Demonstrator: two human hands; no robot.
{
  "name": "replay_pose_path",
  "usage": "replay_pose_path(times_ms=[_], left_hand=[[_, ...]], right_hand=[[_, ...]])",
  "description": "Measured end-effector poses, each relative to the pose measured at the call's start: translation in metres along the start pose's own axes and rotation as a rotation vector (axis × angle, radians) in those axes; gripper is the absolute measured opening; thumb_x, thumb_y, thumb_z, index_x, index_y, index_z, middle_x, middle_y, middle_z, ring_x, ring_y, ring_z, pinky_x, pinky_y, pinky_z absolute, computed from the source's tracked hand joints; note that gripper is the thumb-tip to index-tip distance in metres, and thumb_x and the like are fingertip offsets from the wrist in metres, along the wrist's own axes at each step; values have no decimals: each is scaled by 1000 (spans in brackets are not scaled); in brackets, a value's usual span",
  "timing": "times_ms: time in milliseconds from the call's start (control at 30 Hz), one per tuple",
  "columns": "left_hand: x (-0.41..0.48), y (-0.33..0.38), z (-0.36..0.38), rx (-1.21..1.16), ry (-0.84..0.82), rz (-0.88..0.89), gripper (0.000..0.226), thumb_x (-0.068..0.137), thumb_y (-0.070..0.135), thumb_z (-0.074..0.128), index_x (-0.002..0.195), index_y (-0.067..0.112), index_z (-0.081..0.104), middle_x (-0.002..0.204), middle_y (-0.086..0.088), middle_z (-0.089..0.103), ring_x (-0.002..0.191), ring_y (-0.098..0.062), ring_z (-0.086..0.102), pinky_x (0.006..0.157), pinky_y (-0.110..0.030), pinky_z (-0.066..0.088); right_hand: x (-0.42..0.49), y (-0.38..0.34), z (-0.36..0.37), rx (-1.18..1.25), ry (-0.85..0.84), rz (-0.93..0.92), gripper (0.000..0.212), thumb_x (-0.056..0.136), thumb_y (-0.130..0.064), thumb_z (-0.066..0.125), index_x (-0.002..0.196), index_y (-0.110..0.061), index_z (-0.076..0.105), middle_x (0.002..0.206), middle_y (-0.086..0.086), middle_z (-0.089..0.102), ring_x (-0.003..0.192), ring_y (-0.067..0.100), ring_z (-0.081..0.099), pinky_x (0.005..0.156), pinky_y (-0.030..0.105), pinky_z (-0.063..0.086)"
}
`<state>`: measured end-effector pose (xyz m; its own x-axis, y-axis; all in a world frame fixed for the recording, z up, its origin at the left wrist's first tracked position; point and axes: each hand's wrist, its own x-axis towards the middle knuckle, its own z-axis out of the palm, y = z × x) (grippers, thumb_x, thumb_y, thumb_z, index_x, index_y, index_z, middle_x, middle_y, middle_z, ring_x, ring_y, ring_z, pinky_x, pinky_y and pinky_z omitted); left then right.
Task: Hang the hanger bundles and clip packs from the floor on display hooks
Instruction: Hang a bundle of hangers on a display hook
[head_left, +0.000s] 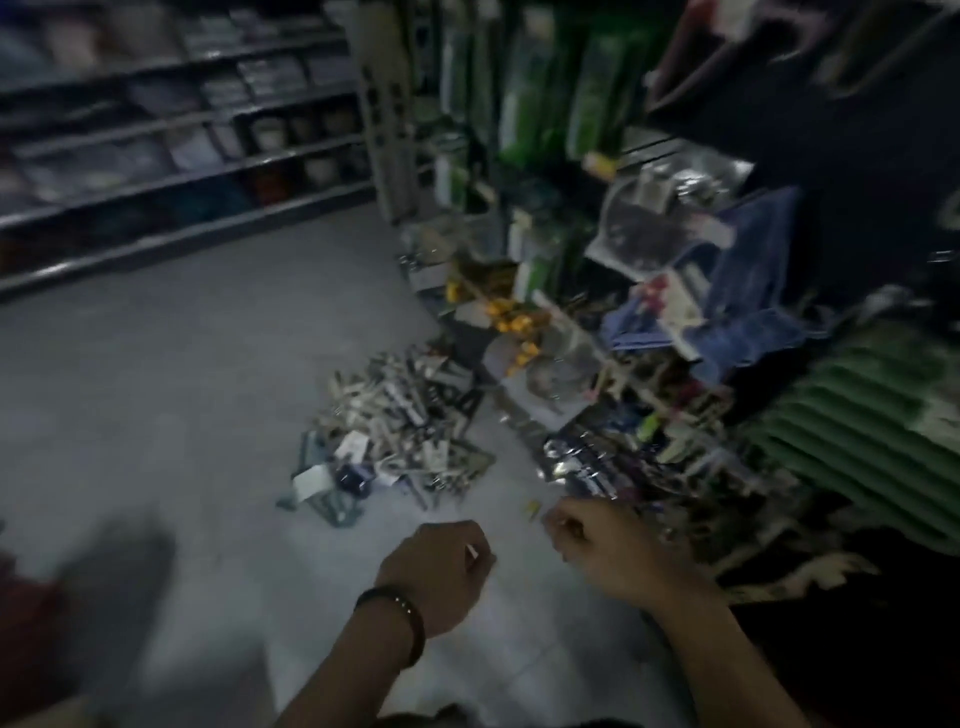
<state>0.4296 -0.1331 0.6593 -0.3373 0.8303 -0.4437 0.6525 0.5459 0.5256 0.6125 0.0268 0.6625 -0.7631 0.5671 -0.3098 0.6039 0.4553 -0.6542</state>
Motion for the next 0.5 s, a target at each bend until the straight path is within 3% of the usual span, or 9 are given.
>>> replay_pose_path(times_ms=[133,233,333,500], left_hand=[[-6,-72,-38,-38,90,-124,24,102,50,53,104,31,69,107,11,75,98,-18,70,86,-38,58],[10,-110,-64,-58,129,-217,22,103,42,56,106,27,71,106,7,76,99,-21,70,86,-38,58],[39,-139,-84,-76,145,-287,20,102,38,56,107,27,72,104,6,77,97,-20,71,85,-39,59],[110,-174,-114,-142,122,-378,21,104,36,55,112,31,73,108,9,76,96,-12,70,87,-32,59]], right_hand=[[60,-45,43,108,-101,-15,16,100,-38,65,88,-31,72,81,-11,73,73,3,71,72,37,62],[109,-65,57,143,-138,-2,28,85,-60,57,92,-37,72,84,-8,75,74,7,74,73,38,63],[167,-71,62,125,-214,-4,32,84,-64,55,94,-38,72,87,-9,76,77,6,75,78,44,64],[278,-80,55,56,-240,12,11,99,-39,64,95,-35,73,90,-11,76,84,4,72,83,39,62]])
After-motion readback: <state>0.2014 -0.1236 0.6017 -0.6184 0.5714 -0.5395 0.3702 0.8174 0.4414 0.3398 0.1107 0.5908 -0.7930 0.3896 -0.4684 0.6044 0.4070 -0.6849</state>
